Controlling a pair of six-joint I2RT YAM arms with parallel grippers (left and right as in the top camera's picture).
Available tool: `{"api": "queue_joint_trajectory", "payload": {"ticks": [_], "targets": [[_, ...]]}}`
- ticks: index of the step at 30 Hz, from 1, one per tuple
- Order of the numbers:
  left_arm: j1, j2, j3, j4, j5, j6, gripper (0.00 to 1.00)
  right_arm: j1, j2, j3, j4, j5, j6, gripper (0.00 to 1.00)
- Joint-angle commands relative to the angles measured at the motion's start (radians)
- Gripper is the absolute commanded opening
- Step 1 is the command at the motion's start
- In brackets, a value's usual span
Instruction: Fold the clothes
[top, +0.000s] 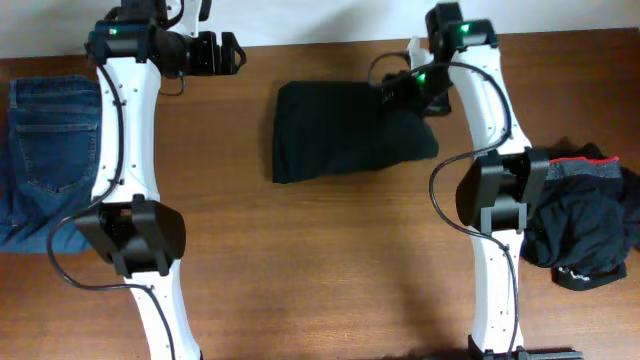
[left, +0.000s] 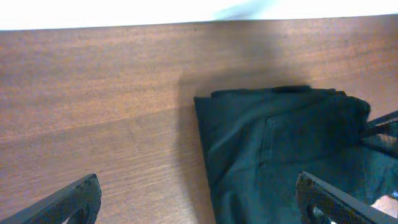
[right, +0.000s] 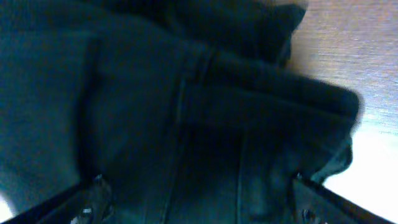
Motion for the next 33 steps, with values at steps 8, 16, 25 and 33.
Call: {"api": "queue_joint_trajectory", "payload": {"ticks": [8, 16, 25, 33], "targets": [[0.005, 0.047, 0.015, -0.007, -0.034, 0.024, 0.99, -0.024, 0.013, -0.164, 0.134, 0.087, -0.003, 0.96], [0.004, 0.047, 0.015, -0.007, -0.034, 0.024, 0.99, -0.026, -0.059, 0.064, 0.003, 0.074, -0.004, 0.99], [0.004, 0.047, 0.015, -0.020, -0.033, 0.039, 0.99, 0.021, -0.042, 0.123, -0.026, 0.142, -0.010, 1.00], [0.002, 0.047, 0.015, -0.033, -0.033, 0.046, 0.99, 0.059, -0.012, 0.028, 0.024, 0.225, 0.009, 0.99]]}}
